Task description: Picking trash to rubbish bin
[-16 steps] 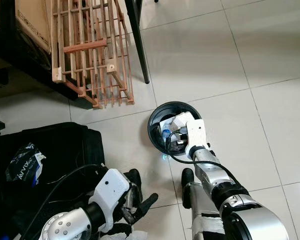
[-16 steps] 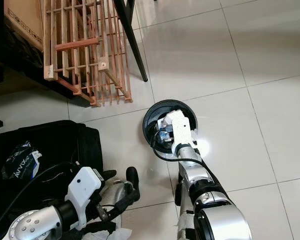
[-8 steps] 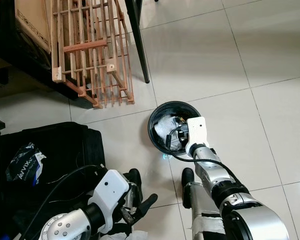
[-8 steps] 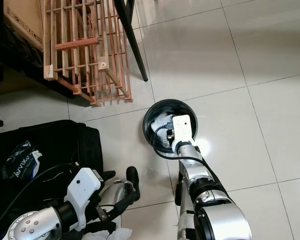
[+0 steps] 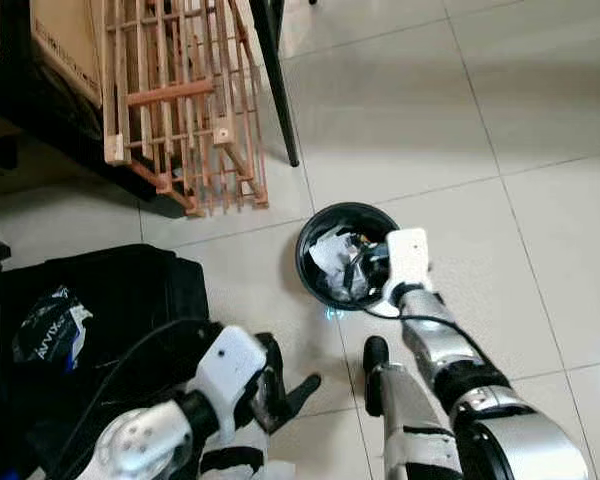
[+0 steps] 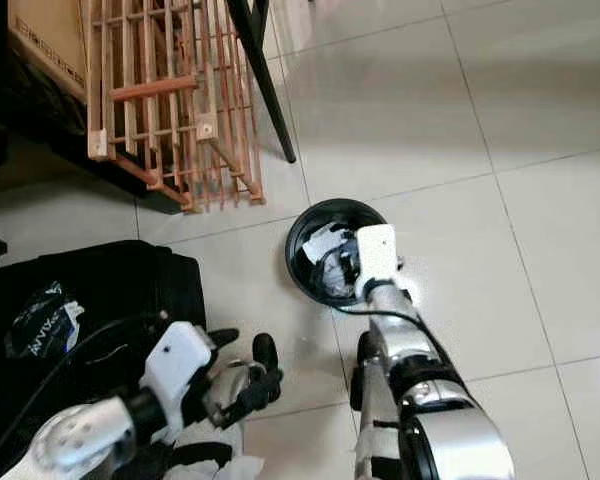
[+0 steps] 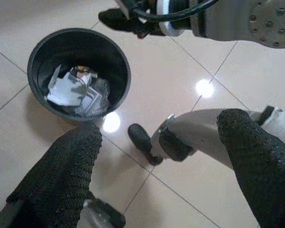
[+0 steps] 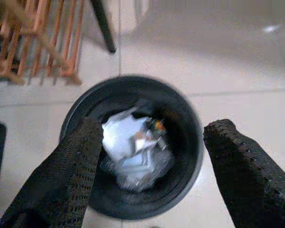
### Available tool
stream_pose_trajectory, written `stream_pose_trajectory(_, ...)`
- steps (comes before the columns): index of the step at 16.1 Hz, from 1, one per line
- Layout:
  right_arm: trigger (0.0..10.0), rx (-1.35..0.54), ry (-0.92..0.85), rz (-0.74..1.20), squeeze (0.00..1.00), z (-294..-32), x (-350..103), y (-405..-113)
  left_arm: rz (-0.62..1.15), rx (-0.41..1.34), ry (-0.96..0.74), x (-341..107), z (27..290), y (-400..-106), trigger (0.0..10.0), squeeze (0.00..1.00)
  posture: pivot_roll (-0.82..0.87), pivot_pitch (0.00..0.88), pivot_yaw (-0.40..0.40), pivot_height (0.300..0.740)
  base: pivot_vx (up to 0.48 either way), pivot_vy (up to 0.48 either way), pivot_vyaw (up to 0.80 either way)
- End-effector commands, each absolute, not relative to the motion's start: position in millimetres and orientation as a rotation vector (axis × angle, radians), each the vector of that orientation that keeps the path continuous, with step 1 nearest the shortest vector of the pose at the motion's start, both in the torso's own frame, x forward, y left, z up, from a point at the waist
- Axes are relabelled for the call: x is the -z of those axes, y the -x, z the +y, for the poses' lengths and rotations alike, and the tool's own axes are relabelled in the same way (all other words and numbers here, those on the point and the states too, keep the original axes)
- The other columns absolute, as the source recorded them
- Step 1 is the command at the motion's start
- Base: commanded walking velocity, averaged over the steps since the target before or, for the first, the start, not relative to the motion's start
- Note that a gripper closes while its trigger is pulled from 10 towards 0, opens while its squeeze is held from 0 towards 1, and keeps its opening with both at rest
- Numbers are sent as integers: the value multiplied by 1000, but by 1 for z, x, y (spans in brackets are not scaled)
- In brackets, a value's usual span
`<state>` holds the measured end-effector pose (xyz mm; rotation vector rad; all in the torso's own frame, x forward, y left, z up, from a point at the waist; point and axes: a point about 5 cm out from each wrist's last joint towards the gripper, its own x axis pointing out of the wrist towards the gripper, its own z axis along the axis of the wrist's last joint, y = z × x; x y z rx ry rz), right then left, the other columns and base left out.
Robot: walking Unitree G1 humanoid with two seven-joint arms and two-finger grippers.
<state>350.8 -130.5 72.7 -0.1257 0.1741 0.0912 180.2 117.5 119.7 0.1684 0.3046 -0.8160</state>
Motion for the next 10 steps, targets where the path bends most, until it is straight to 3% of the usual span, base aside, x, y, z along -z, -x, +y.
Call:
stream_pose_trajectory(1, 10000, -85, 138, 183, 1000, -133, -62, -341, 330, 816, -168, -111, 117, -180, 10000, 0, 175, 509, 125, 740, 0, 0, 0)
stream_pose_trajectory(10, 10000, 0, 245, -47, 1000, -170, -110, -340, 211, 731, -253, -104, 113, -235, 10000, 0, 73, 306, 103, 740, 0, 0, 0)
